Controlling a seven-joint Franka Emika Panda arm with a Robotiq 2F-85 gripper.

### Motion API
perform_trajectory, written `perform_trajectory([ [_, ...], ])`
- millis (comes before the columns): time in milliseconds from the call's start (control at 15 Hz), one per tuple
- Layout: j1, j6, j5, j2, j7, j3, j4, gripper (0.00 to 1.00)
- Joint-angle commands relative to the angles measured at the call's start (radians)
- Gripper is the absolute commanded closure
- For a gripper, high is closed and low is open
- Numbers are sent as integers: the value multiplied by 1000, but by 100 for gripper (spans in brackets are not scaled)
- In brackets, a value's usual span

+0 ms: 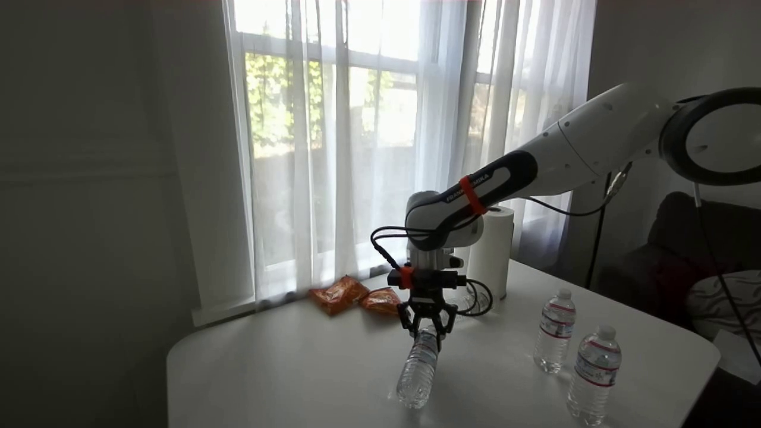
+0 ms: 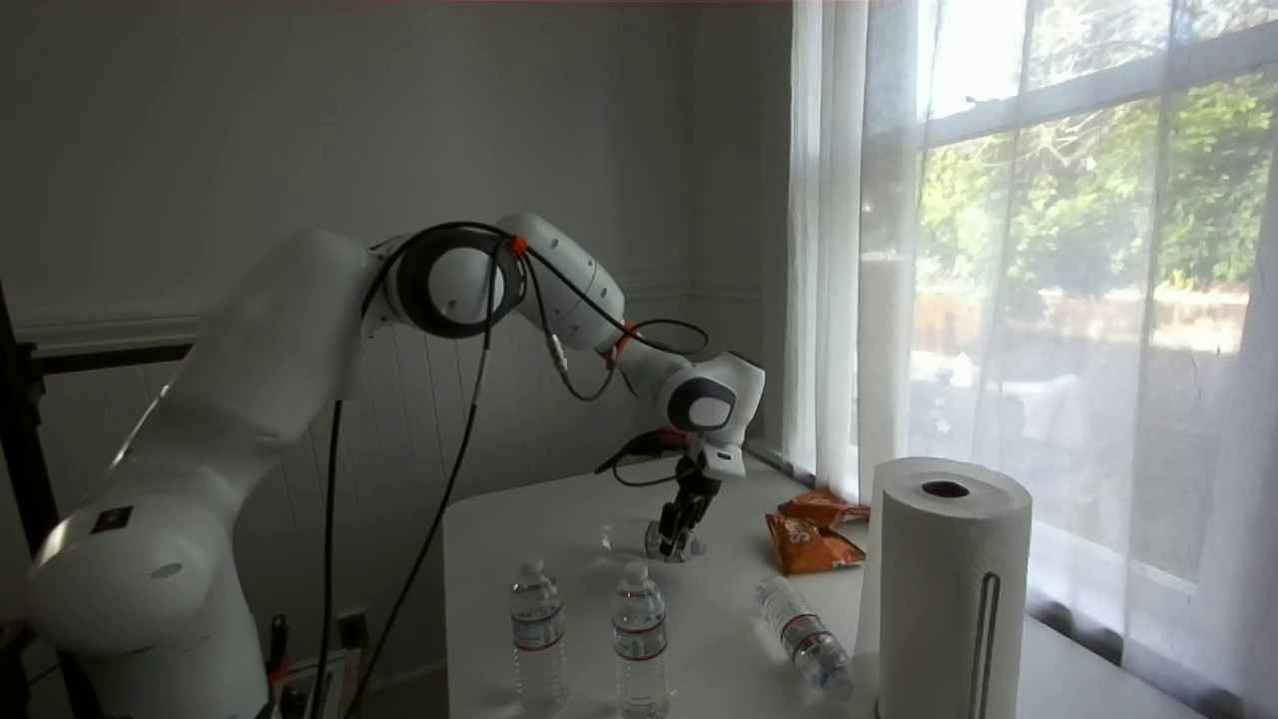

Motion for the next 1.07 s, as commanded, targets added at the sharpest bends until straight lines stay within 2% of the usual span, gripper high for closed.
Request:
perform_trajectory([
  [0,53,-47,-70,-57,93,-25,12,76],
  [533,131,-28,-299,-157,293,-63,-35,76],
  [1000,204,-37,-611,-165,542,-99,-38,76],
])
